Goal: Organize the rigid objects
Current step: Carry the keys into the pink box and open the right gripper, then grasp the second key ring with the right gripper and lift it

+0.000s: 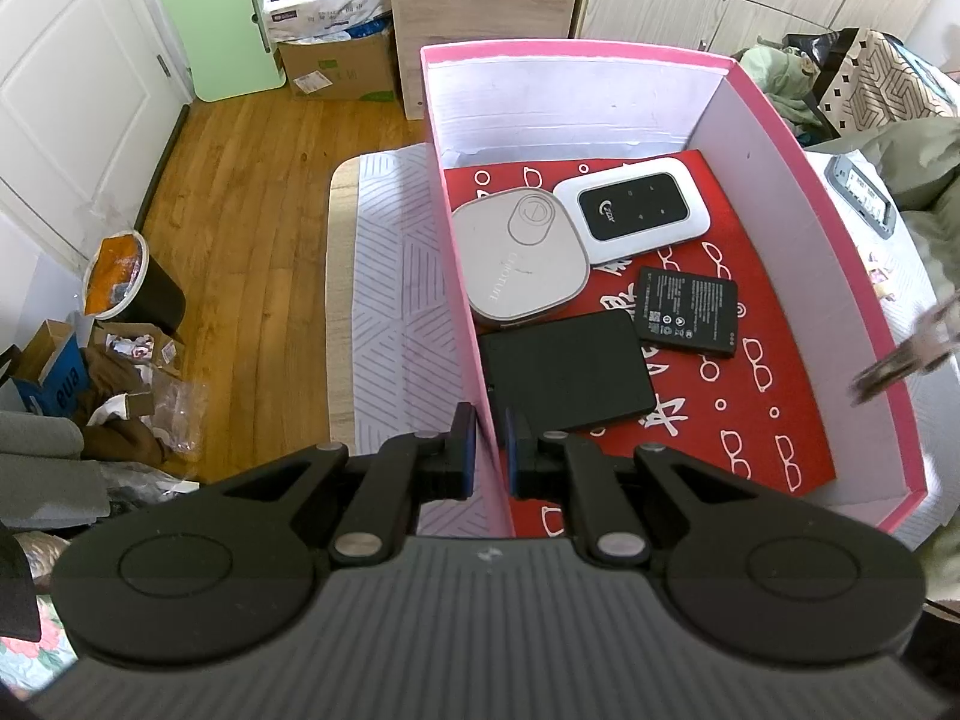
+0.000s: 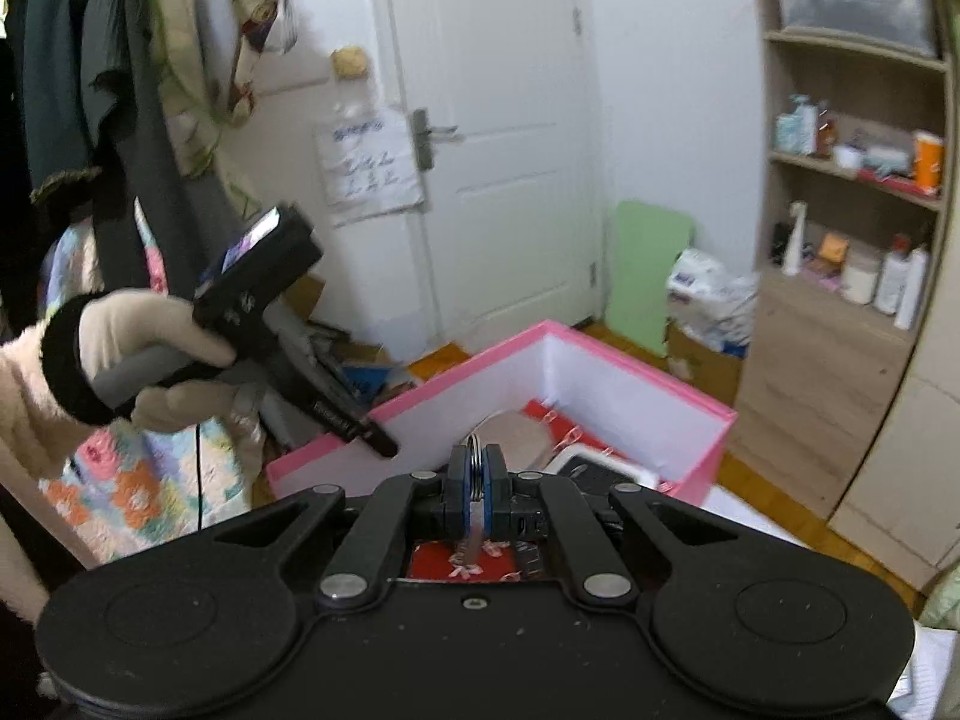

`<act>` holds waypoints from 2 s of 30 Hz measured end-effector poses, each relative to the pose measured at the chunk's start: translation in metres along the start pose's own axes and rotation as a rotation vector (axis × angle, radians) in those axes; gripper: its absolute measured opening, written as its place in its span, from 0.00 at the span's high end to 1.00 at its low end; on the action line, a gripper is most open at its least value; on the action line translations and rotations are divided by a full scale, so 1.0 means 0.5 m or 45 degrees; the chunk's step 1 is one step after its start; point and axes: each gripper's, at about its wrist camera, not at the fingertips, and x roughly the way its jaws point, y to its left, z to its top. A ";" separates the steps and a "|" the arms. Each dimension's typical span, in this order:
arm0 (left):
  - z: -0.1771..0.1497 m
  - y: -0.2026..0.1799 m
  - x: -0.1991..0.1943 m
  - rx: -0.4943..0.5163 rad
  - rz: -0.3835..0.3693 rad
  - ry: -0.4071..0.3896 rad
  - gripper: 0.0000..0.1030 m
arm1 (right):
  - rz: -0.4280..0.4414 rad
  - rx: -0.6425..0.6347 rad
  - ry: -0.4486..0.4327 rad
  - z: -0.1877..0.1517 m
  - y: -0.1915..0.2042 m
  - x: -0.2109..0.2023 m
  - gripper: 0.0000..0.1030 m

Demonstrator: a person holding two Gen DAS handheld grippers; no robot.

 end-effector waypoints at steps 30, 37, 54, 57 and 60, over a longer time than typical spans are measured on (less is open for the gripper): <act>-0.006 0.006 -0.002 -0.044 -0.023 -0.017 0.91 | -0.120 0.211 0.109 -0.038 -0.076 0.068 0.88; -0.006 0.007 -0.002 -0.059 -0.024 -0.022 0.91 | -0.275 0.351 0.151 -0.113 -0.124 0.016 0.88; -0.007 0.006 -0.003 -0.065 -0.019 -0.025 0.91 | -0.332 0.581 0.307 -0.269 -0.170 0.104 0.67; -0.008 0.006 -0.004 -0.066 -0.016 -0.024 0.91 | -0.342 0.562 0.281 -0.267 -0.169 0.115 0.68; -0.008 0.005 -0.004 -0.064 -0.015 -0.026 0.91 | -0.322 0.566 0.259 -0.270 -0.173 0.120 0.94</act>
